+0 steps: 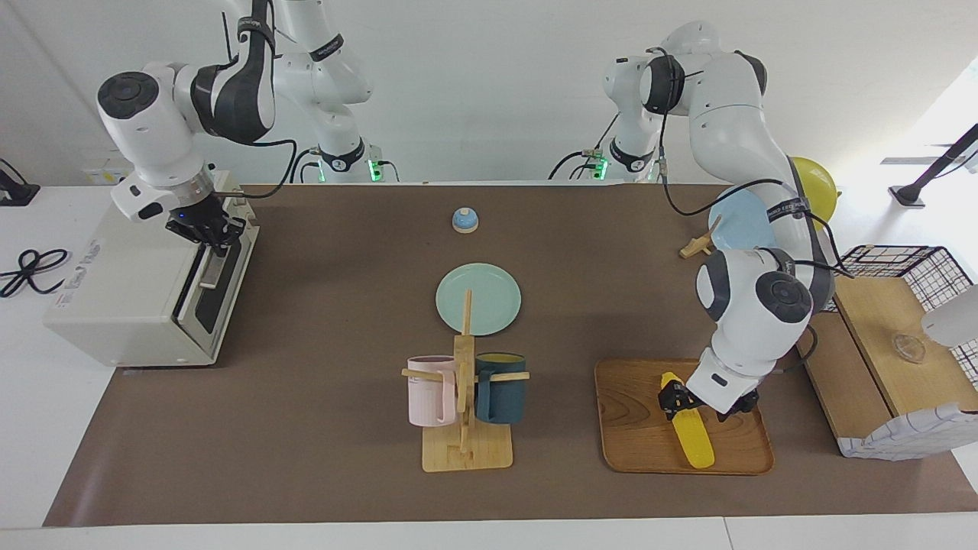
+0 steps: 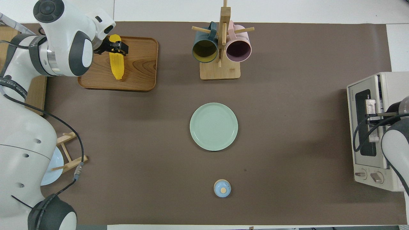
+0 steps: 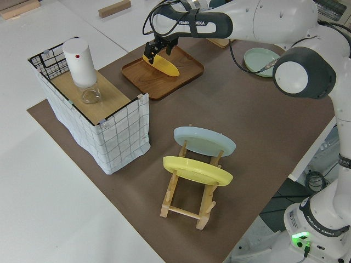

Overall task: Put corn in oven
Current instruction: 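Grasp the yellow corn with the left gripper while the right gripper reaches the oven, then lift the corn with the left gripper while the right gripper pulls the oven door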

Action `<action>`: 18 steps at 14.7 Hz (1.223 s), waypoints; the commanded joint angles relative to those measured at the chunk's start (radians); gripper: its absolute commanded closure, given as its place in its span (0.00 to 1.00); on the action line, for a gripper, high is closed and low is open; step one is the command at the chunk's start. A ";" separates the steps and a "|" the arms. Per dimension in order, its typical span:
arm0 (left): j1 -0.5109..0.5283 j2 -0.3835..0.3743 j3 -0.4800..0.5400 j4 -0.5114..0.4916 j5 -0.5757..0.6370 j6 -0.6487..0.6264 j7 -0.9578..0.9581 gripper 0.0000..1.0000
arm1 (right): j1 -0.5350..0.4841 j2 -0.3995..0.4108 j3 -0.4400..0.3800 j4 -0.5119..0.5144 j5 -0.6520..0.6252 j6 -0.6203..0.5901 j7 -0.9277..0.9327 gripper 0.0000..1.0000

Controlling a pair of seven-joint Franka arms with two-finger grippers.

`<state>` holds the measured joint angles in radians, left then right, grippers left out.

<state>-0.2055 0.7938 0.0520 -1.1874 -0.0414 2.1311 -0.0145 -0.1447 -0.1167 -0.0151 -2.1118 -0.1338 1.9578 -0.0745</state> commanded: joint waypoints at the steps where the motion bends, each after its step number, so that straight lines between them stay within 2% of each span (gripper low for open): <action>1: 0.008 0.056 -0.001 0.063 0.008 0.017 0.008 0.00 | -0.009 0.075 -0.005 -0.076 0.029 0.137 0.010 1.00; 4: 0.006 0.056 -0.003 0.046 0.006 0.030 0.008 0.00 | 0.013 0.092 -0.005 -0.077 0.057 0.161 0.013 1.00; 5: 0.006 0.056 -0.006 0.048 0.006 0.020 0.008 0.18 | 0.014 0.092 -0.003 -0.077 0.059 0.161 0.016 1.00; 6: 0.006 0.056 -0.008 0.051 0.006 0.012 0.008 0.51 | 0.016 0.092 -0.003 -0.079 0.059 0.164 0.016 1.00; 8: 0.006 0.051 -0.008 0.054 0.006 -0.017 0.008 1.00 | 0.023 0.092 -0.003 -0.083 0.059 0.165 0.016 1.00; 10: 0.006 0.039 -0.008 0.054 0.006 -0.048 0.008 1.00 | 0.022 0.121 -0.003 -0.091 0.060 0.203 0.015 1.00; 13: -0.009 -0.083 -0.001 0.031 -0.073 -0.167 -0.022 1.00 | 0.034 0.141 -0.003 -0.128 0.060 0.294 0.018 1.00; 14: -0.012 -0.153 -0.001 -0.025 -0.078 -0.201 -0.066 1.00 | 0.052 0.141 -0.003 -0.145 0.060 0.331 0.018 1.00; 17: -0.099 -0.429 -0.004 -0.385 -0.080 -0.172 -0.178 1.00 | 0.048 0.157 -0.003 -0.180 0.060 0.374 0.018 1.00; 18: -0.148 -0.493 -0.004 -0.473 -0.080 -0.143 -0.232 1.00 | 0.050 0.167 -0.003 -0.195 0.060 0.398 0.018 1.00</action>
<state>-0.2706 0.5077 0.0345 -1.3575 -0.1112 1.9237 -0.1564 -0.0259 -0.0151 0.0223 -2.2891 0.0012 2.2549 -0.0250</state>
